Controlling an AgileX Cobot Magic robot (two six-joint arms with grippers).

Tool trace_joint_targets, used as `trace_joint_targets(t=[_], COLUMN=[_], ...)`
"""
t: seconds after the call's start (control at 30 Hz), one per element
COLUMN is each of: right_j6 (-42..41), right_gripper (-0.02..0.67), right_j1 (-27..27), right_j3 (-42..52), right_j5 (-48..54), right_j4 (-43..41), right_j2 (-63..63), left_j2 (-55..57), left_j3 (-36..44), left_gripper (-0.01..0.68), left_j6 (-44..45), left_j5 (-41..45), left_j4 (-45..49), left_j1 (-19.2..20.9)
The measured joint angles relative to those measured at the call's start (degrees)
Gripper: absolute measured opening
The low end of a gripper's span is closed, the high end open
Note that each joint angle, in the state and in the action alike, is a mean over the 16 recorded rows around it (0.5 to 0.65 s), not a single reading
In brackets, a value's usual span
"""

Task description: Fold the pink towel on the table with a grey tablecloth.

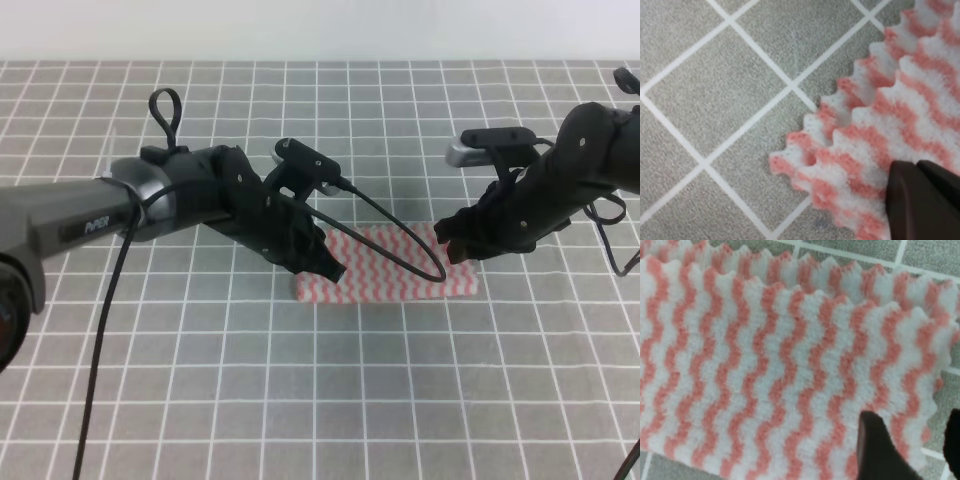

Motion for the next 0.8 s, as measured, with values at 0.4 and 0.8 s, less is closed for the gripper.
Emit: trace_joint_targets(t=[0.4,0.8], right_j6=[0.0,0.8], right_gripper=[0.087,0.158], right_j1=[0.0,0.0], right_j3=[0.0,0.0], right_j5=[-0.5,-0.4], right_j4=[-0.4,-2.1], right_j2=[0.7,1.1], left_j2=[0.0,0.0], left_j3=[0.0,0.0], left_gripper=[-0.002,-0.002], left_j6=[0.0,0.0], left_j5=[0.2,0.2], left_j4=[0.0,0.0], left_j1=[0.0,0.0])
